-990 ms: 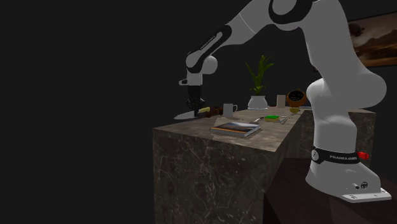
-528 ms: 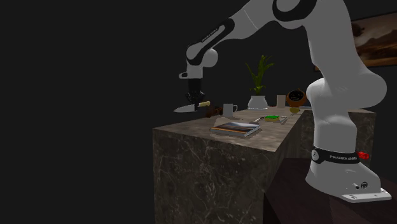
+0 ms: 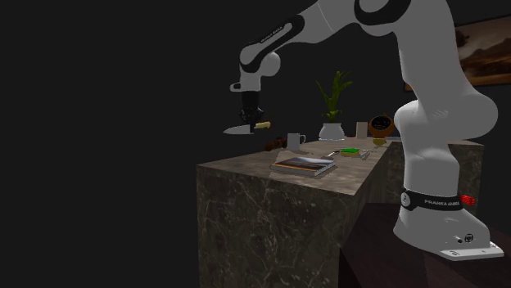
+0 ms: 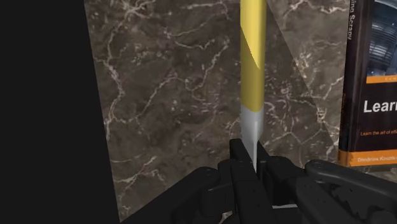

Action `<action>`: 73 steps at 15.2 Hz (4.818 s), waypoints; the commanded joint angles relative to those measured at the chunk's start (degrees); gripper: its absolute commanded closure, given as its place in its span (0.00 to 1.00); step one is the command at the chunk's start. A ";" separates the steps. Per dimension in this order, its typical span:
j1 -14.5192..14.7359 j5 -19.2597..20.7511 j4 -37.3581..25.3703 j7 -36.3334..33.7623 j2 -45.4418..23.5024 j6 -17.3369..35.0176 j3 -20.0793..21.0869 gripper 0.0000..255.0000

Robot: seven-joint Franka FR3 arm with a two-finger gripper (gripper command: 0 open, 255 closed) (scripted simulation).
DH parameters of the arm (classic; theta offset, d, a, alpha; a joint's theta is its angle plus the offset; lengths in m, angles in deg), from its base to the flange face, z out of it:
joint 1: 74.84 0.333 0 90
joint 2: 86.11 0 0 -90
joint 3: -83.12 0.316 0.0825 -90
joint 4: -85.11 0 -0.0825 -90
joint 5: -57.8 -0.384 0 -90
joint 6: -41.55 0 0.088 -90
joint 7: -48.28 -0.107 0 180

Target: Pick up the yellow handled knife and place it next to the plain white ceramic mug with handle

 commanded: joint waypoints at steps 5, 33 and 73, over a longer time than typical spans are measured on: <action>0.08 0.69 -3.58 -0.38 1.10 -4.55 -0.18 1.00; -26.68 -10.15 -23.89 33.59 -14.44 -12.72 -8.75 1.00; -26.41 -14.75 -7.83 36.63 -20.30 7.98 -5.80 0.00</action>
